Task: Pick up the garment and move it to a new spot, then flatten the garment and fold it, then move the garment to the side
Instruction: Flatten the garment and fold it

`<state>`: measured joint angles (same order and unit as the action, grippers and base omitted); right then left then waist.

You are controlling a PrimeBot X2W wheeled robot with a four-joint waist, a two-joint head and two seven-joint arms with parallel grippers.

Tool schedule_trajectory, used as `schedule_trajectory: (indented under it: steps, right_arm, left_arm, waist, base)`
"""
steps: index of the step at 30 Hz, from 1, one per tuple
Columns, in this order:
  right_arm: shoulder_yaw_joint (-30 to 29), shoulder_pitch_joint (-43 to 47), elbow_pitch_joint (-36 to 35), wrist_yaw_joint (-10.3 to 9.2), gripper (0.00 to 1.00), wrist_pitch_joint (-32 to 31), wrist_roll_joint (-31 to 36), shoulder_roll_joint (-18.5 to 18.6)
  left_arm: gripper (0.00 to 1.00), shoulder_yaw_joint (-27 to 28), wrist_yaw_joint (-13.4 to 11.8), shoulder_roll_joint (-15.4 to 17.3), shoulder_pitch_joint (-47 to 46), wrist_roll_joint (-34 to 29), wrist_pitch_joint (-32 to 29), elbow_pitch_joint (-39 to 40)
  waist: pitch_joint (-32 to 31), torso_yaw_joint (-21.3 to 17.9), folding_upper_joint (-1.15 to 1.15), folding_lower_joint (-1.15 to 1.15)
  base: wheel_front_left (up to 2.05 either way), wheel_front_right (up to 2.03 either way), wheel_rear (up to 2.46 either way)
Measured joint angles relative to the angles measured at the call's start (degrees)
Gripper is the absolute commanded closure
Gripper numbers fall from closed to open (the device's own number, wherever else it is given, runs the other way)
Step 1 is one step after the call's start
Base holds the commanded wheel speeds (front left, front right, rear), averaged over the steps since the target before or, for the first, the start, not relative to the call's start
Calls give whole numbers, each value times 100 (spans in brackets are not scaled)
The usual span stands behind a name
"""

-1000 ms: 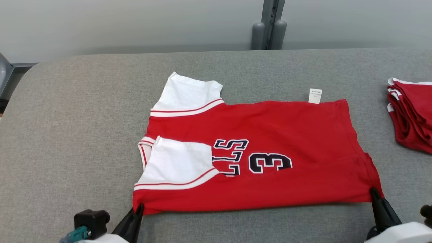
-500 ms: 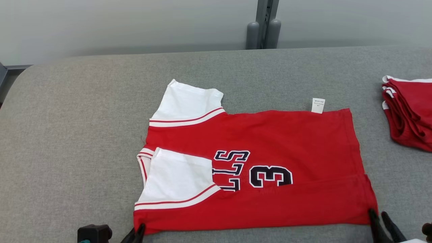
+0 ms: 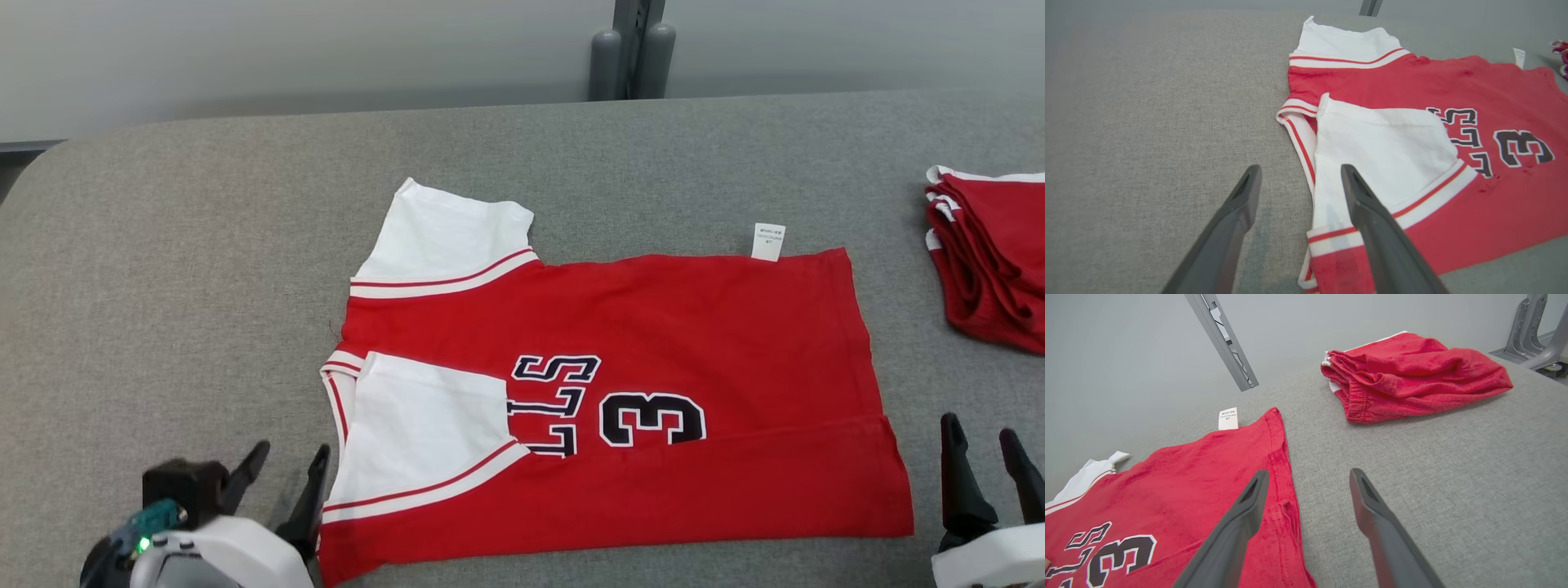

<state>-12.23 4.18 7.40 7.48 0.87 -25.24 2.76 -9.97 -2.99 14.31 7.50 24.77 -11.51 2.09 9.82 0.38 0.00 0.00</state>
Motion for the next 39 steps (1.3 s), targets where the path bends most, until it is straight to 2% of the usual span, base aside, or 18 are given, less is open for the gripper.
schedule_trajectory:
  steps: [4, 11, 16, 22, 27, 31, 37, 39]
  right_arm:
    - [-7, -288, -240, 0, 0, 81, 366, 3]
    - [448, -998, -374, 0, 0, -60, 672, 3]
    - [884, -1472, -299, 0, 0, -68, 744, 2]
    - [1166, -1859, -230, 0, 0, -8, 753, 1]
    - [1303, -2080, -163, 0, 0, 53, 764, 3]
    - [1341, -2123, -129, 0, 0, 102, 761, 3]
    - [1388, -2139, -98, 0, 0, 152, 745, 2]
    - [1405, -2163, -92, 0, 0, 168, 728, 3]
  left_arm:
    - [0, -30, 165, 165, -805, -82, -91, -143]
    - [0, -134, 549, 274, -2599, -62, -413, -887]
    - [0, -157, 578, 261, -3947, -180, -431, -1840]
    - [0, -305, 594, 137, -5110, -387, -337, -3026]
    - [0, -446, 594, 92, -5794, -524, -353, -4017]
    - [0, -497, 594, -3, -6041, -531, -282, -4477]
    - [1, -614, 581, 84, -6366, -689, -131, -4996]
    - [51, -625, 575, 75, -6455, -694, -108, -5130]
  waist:
    - [123, -41, 0, 0]
    - [530, -186, 0, 0]
    - [926, -330, 0, 0]
    - [1401, -574, 0, 1]
    - [1764, -849, 0, 1]
    - [1907, -976, 0, 1]
    - [1984, -1064, 0, 1]
    - [1992, -1077, 0, 1]
  base:
    - [0, 0, 0]
    - [0, 0, 0]
    - [0, 0, 0]
    - [0, 0, 0]
    - [0, 0, 0]
    - [0, 0, 0]
    - [0, 0, 0]
    - [0, 0, 0]
